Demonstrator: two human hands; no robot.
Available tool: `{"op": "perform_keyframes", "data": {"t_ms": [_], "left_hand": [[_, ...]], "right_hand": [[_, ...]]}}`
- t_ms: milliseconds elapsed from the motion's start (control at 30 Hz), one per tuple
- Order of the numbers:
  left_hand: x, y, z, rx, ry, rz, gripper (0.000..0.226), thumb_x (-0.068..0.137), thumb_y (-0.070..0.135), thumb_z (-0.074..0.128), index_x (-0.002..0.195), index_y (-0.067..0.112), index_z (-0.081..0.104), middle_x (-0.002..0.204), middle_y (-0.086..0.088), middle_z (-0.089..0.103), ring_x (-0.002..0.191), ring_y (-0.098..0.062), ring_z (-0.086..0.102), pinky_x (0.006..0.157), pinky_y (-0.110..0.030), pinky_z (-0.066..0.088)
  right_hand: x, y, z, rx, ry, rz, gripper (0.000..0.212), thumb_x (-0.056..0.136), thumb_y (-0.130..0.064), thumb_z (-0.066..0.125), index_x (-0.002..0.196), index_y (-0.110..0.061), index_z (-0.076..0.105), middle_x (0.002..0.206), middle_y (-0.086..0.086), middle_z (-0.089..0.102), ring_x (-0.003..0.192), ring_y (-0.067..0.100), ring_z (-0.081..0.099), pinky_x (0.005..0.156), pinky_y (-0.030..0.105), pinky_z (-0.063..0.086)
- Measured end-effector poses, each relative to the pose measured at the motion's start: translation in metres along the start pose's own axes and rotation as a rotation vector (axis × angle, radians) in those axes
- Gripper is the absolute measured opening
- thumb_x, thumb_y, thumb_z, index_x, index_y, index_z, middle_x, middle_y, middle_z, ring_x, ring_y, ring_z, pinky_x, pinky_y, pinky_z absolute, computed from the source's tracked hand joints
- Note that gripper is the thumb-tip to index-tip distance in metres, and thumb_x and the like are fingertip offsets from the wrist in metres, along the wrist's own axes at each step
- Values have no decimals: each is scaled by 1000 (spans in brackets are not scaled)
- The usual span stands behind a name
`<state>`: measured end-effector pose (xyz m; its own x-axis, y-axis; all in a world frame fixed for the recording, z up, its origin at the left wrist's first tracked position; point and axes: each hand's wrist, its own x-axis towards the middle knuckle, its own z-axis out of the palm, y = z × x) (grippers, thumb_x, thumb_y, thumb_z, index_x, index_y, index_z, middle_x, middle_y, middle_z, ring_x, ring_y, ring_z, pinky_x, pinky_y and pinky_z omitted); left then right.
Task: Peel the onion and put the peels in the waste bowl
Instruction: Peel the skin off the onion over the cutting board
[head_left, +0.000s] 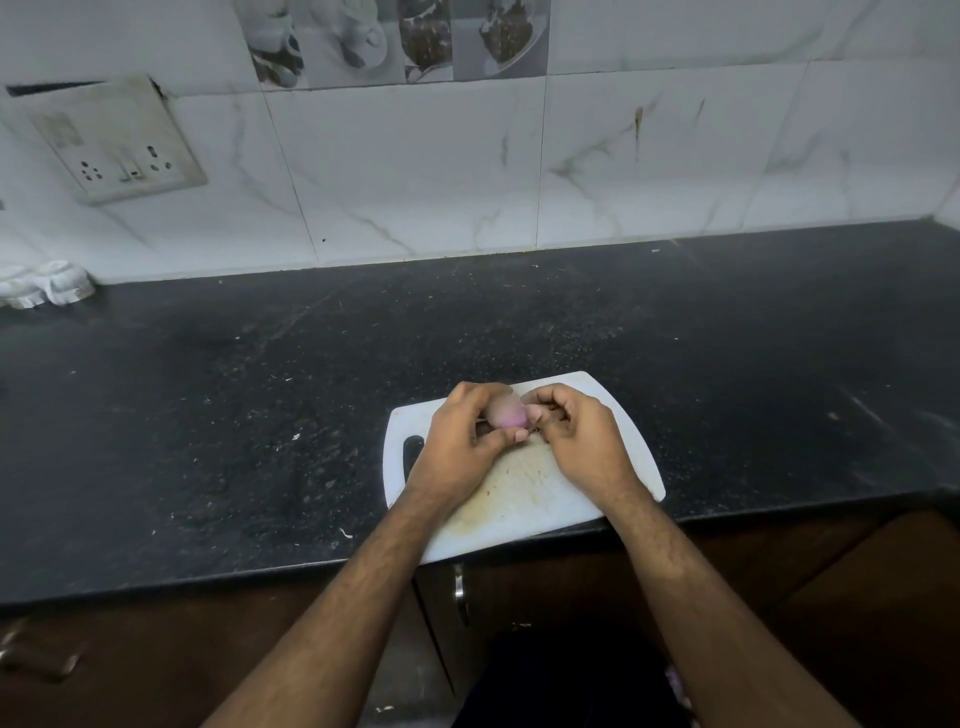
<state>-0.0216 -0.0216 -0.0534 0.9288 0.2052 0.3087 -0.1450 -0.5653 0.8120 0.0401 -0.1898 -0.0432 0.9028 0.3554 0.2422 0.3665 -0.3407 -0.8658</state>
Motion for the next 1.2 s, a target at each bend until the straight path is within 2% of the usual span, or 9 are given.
{"op": "perform_keyframes", "data": {"t_ms": [167, 300, 467, 600, 767, 933, 967, 1100, 1200], "left_hand": [[-1, 3, 1, 0, 12, -2, 43, 84, 31, 91, 120, 20, 71, 116, 2, 63, 105, -4, 64, 87, -9, 50], [-1, 2, 2, 79, 3, 51, 41, 87, 36, 87, 118, 16, 69, 112, 1, 61, 102, -4, 60, 84, -6, 43], [-2, 0, 4, 113, -10, 78, 38, 94, 36, 80, 119, 13, 63, 111, 3, 62, 98, -2, 59, 82, -6, 41], [-2, 2, 3, 103, -49, 40, 33, 97, 43, 76, 112, 19, 60, 102, 8, 67, 90, -1, 60, 76, -11, 42], [-4, 5, 3, 65, -69, 23, 26, 98, 45, 73, 108, 26, 59, 101, 11, 68, 92, -1, 61, 77, -13, 44], [-4, 7, 3, 56, -85, 20, 28, 99, 45, 72, 110, 24, 58, 104, 10, 67, 95, -3, 62, 79, -13, 45], [-5, 7, 2, 48, -69, 12, 28, 99, 45, 72, 111, 24, 58, 105, 9, 68, 96, -3, 62, 80, -13, 46], [-4, 6, -2, -26, 75, -53, 27, 102, 40, 70, 110, 19, 55, 101, 10, 67, 91, 8, 60, 75, -9, 44], [-3, 5, -1, -41, 94, -91, 24, 105, 38, 65, 109, 18, 54, 97, 7, 68, 83, 12, 60, 70, -9, 44]], "right_hand": [[1, 4, 1, -98, 57, -58, 7, 99, -18, 66, 99, -20, 73, 96, -12, 70, 91, 1, 64, 79, 12, 49], [2, 2, 2, -125, 19, -87, 12, 103, -15, 57, 99, -17, 69, 98, -8, 62, 90, 1, 59, 76, 7, 43], [3, 0, 3, -91, -45, -81, 15, 106, -23, 54, 96, -19, 65, 97, -8, 60, 87, 2, 58, 74, 10, 41], [4, 1, 0, -49, -81, -75, 17, 105, -27, 56, 96, -17, 67, 97, -6, 64, 89, 6, 60, 76, 14, 46], [5, -2, 0, -103, -136, -34, 29, 110, -26, 42, 90, -16, 60, 93, -3, 61, 89, 6, 56, 75, 17, 42], [3, -1, 1, -91, -139, -33, 36, 111, -28, 36, 92, -7, 59, 94, 6, 62, 91, 19, 58, 81, 29, 47], [3, 0, 1, -91, -129, -33, 37, 111, -28, 36, 91, -7, 58, 93, 6, 61, 90, 19, 57, 80, 28, 47], [1, 2, 3, -151, -123, -108, 31, 111, -28, 36, 90, -15, 55, 91, -4, 56, 90, 14, 53, 77, 12, 38], [3, 6, 4, -185, -180, -122, 29, 111, -29, 36, 90, -20, 54, 91, -11, 53, 94, 13, 51, 80, 14, 36]]}}
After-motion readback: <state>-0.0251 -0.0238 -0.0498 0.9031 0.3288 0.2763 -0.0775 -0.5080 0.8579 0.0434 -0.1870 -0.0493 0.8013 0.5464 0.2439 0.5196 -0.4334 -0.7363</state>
